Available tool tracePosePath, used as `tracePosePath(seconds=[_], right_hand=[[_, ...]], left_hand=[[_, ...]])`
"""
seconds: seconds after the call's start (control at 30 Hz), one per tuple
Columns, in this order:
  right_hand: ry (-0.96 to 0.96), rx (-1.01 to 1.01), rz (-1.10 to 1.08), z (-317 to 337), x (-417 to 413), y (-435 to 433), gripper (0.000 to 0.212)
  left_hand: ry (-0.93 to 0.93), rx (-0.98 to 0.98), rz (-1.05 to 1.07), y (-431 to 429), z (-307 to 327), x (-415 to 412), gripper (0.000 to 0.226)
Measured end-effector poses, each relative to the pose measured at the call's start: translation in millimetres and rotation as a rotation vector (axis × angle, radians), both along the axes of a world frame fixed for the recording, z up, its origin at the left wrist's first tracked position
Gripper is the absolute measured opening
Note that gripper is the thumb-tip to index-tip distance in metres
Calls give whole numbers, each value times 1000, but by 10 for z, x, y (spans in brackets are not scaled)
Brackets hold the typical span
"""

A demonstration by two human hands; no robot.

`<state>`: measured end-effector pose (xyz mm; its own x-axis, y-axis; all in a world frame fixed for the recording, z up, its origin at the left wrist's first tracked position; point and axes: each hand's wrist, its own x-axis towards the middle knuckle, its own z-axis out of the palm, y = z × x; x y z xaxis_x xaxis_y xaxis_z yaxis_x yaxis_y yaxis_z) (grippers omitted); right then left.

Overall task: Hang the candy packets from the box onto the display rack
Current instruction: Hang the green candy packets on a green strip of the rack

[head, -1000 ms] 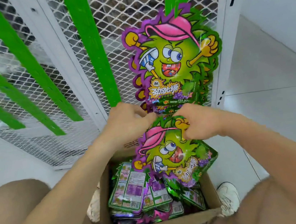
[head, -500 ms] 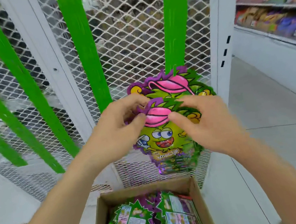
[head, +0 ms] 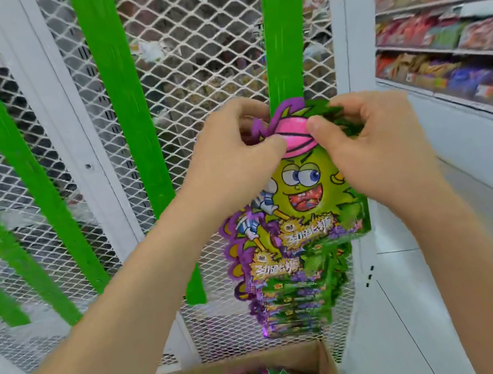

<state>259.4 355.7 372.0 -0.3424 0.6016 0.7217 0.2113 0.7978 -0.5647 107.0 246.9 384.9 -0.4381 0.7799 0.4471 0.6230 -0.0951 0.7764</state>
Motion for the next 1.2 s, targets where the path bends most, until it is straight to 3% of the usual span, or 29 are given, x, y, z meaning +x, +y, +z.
tracePosePath(seconds=[0.17, 0.27, 0.5, 0.83, 1.03, 1.13, 1.2], right_hand=[[181, -110, -51, -54, -111, 0, 31], [214, -147, -58, -66, -149, -55, 34], [251, -220, -19, -56, -192, -173, 44], [298, -261, 53, -107, -222, -252, 26], [243, -248, 82, -190, -217, -239, 27], [298, -176, 70, -174, -225, -275, 25], [358, -135, 64, -164, -237, -301, 23]], left_hand=[[-17, -98, -108, -2, 60, -49, 27], [-142, -117, -176, -26, 45, -63, 13], [-333, -111, -266, -101, 0, -103, 19], [-381, -105, -284, -165, -26, -114, 22], [-320, -92, -316, -183, -69, -127, 17], [-308, -95, -264, -205, -9, -91, 31], [-269, -117, -262, -203, 25, -89, 28]])
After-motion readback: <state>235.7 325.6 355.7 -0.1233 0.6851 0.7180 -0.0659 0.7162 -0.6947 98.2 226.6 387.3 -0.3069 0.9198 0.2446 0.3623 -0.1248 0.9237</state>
